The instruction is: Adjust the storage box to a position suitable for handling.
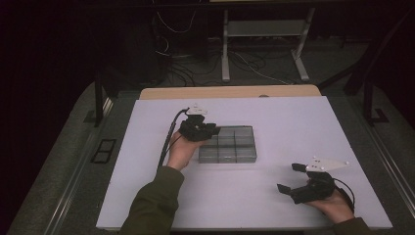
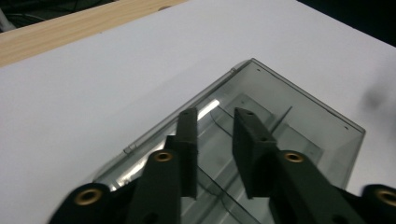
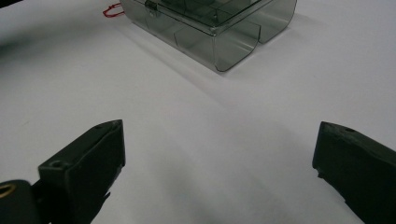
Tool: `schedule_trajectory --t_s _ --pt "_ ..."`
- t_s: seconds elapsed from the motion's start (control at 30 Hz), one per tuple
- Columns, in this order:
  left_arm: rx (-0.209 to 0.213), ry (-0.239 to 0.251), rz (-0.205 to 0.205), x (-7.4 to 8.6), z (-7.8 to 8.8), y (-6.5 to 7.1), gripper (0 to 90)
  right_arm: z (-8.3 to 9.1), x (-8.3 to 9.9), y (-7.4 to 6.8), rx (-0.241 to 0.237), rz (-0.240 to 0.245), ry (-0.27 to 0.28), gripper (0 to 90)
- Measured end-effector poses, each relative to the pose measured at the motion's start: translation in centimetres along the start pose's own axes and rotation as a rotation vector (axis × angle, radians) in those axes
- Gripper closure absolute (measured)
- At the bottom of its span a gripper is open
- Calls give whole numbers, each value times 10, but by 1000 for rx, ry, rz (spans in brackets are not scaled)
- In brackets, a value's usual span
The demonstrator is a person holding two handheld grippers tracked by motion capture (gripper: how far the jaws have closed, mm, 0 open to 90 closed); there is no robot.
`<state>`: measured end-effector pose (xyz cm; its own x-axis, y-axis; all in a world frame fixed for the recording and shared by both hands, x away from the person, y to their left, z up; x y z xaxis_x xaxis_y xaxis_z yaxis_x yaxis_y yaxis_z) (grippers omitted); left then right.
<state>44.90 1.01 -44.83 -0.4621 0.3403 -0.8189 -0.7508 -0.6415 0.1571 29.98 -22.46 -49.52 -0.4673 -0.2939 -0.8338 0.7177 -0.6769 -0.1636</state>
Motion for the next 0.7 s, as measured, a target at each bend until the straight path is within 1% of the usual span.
schedule_trajectory --t_s 0.03,0.1,0.13,0.17,0.2,0.23,0.33,0.4,0.43,0.47,0.5,0.57,0.63,0.7 --pt "-3 -5 -1 -1 -2 -2 730 0 0 0 -1 0 0 23" --pt "-10 -5 18 -4 -6 -3 764 0 0 0 -2 0 0 23" --pt "-14 -16 5 -5 -8 -5 784 0 0 0 -2 3 -2 23" --pt "-17 -18 14 -7 -10 -6 793 0 0 0 -2 2 -3 23" --pt "-16 -23 13 -8 -12 -6 793 0 0 0 -2 2 -3 23" --pt "-13 -38 4 -8 -13 -8 800 0 0 0 -2 3 -3 23" --pt "-20 -62 3 -10 -20 -10 839 0 0 0 -3 2 -4 23" --pt "-25 -71 10 -12 -25 -11 861 0 0 0 -5 2 -2 23" --pt "-26 -84 7 -12 -27 -12 874 0 0 0 -6 1 -1 23" --pt "-28 -96 14 -12 -29 -13 878 0 0 -1 -6 1 -1 23" --pt "-30 -102 12 -12 -31 -14 883 0 0 -1 -6 0 0 23" --pt "-31 -104 25 -13 -36 -15 884 0 0 -1 -6 0 -1 23" --pt "-33 -121 23 -14 -39 -16 884 0 0 -1 -7 -1 0 23" --pt "-39 -147 11 -14 -43 -18 885 0 -1 -1 -8 1 2 23"
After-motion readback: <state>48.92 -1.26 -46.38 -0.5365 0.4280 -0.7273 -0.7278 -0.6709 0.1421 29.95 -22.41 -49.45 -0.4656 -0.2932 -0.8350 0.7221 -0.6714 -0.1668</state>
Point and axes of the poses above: each handheld gripper's, and its own axes: z roughly backward along the jaws, x roughly out of its underside, y roughly to its right, the point moved 10 cm from there along -z, roughly forward along the jaws, and after that the axes turned 2 degrees about y, right-handed, at the moved point
